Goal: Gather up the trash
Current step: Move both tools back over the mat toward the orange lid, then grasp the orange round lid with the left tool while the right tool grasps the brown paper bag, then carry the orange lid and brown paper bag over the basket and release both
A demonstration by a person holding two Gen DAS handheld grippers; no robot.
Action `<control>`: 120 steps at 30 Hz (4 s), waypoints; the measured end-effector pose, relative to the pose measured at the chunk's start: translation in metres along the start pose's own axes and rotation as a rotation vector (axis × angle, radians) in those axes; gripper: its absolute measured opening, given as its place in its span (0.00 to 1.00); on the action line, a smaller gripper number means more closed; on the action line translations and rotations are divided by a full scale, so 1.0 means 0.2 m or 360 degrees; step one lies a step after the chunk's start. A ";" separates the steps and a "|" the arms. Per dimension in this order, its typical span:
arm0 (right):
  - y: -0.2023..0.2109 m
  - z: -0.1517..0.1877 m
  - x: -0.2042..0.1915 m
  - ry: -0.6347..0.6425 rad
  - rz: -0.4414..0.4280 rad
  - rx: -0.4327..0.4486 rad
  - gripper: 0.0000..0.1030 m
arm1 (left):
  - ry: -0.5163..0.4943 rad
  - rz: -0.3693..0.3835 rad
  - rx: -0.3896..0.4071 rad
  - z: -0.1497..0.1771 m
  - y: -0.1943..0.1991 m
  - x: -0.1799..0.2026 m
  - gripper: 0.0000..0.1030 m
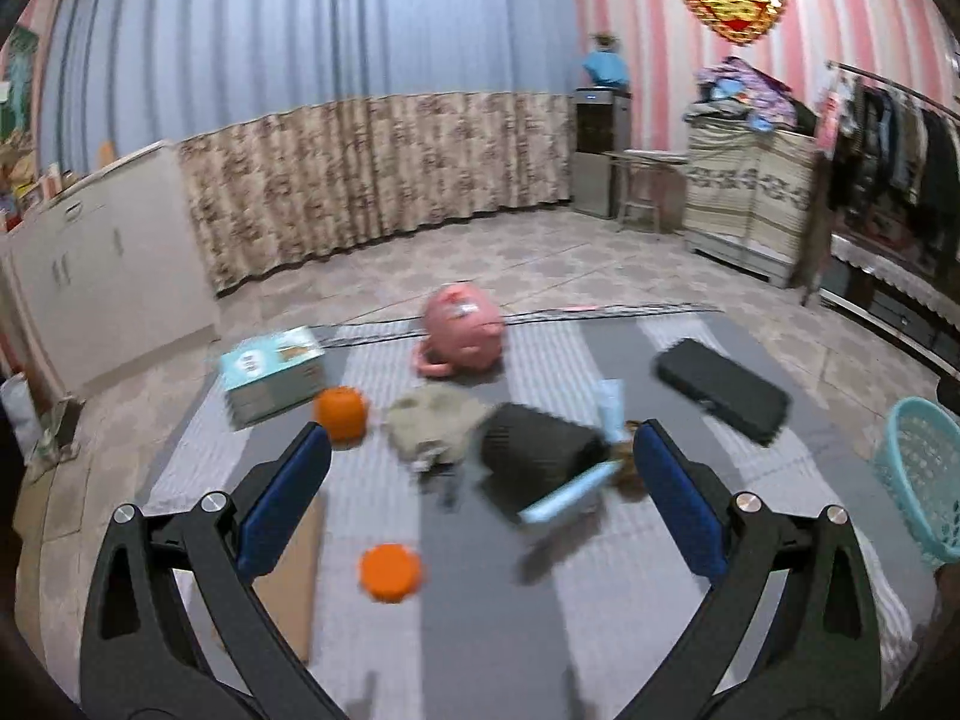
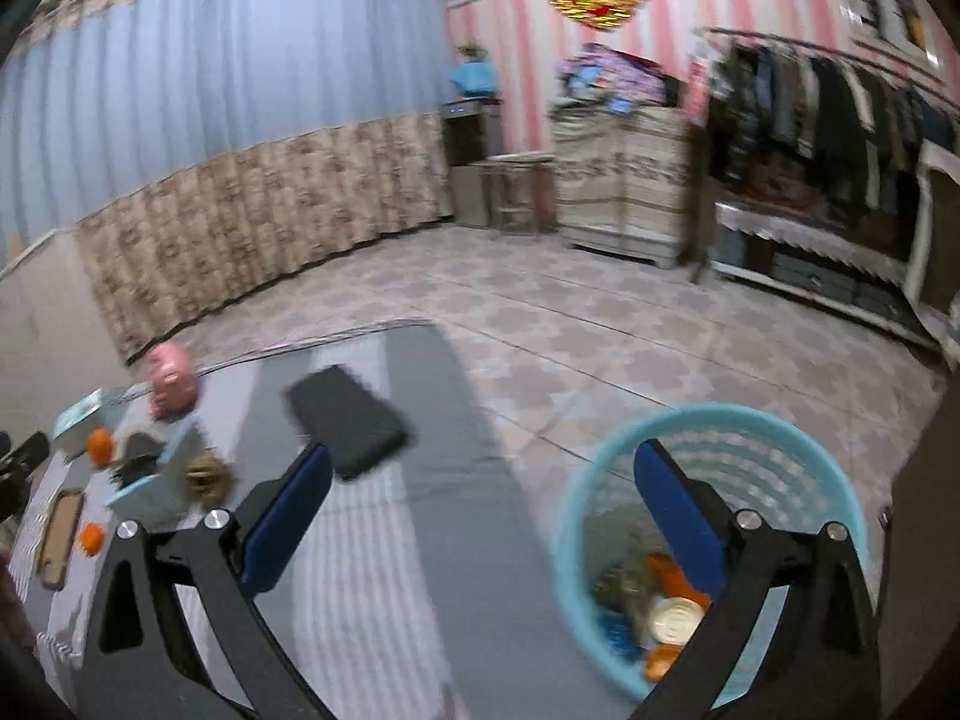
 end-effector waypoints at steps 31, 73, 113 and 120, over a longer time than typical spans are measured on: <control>-0.61 0.29 -0.65 0.0255 0.0000 -0.0368 0.96 | -0.0004 0.0149 -0.0600 0.50 -0.52 -0.11 0.64; -0.56 0.14 -0.73 0.0124 -0.0352 -0.0241 0.40 | 0.0061 0.0021 -0.0210 0.04 -0.42 -0.28 0.37; 0.15 0.04 0.92 -0.0168 0.0278 -0.0030 0.40 | -0.0250 0.0661 0.0035 -0.10 0.23 1.38 0.37; 0.15 0.08 1.07 -0.0269 0.0310 -0.0043 0.40 | -0.0418 0.0796 0.0042 0.00 0.31 1.75 0.37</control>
Point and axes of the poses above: each gripper's, at about its wrist camera, not at the fingertips, and y roughly against the way its jaws point, x to its right, z to its underside, the point moved 7 cm from there along -y, roughly the way its jaws point, and after that the axes turned 8 degrees about -z, right-handed, at the moved point
